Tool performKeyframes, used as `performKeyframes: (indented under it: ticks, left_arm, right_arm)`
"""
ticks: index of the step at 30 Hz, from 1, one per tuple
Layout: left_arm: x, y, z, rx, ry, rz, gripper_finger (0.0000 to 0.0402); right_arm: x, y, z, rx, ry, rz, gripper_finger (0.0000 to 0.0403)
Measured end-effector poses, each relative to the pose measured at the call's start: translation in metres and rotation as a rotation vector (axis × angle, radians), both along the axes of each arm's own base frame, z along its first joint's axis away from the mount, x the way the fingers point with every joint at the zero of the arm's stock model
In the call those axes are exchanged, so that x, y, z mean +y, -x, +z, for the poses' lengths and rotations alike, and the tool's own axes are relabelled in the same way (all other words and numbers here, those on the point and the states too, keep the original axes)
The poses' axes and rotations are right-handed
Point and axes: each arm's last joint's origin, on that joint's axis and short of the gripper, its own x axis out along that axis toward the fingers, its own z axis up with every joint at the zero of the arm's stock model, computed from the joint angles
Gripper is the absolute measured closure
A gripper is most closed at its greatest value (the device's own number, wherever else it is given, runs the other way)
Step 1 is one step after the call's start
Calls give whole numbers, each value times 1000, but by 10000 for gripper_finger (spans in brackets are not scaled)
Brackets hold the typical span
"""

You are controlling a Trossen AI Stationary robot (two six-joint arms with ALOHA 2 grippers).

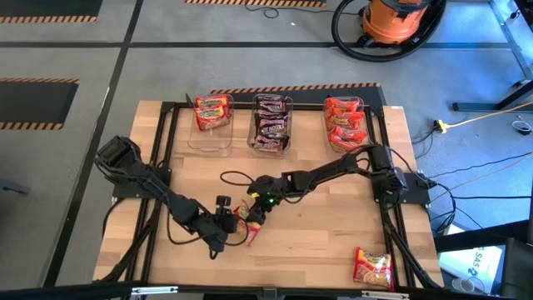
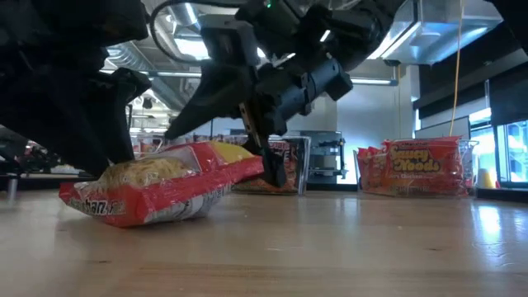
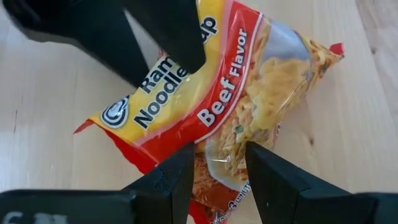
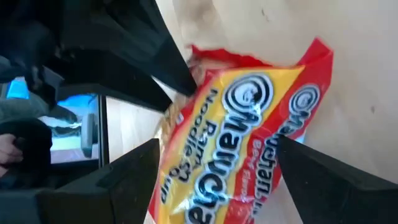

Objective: Sort Maruchan noodles
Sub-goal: Put the red noodle pack into the left transparent bin

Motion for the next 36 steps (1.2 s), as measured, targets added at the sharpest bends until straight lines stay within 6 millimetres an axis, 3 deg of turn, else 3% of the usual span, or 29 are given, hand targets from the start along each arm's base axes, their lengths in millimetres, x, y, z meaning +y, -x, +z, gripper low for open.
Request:
performKeyframes:
  ticks: [14,27,31,36]
  left_arm:
    - [2,-4,1,-24,5,13,263]
    - [3,-6,2,-32,15,16,263]
    - [3,-6,3,-37,17,17,263]
    - [4,-6,3,-39,8,21,263]
  right_arm:
    - [-8,-4,-13,52,0,1,100]
    - [-5,-12,0,-145,-25,84,101]
    - [-5,-11,-2,-136,-12,100,128]
    - [-4,-8,-6,-91,6,127,202]
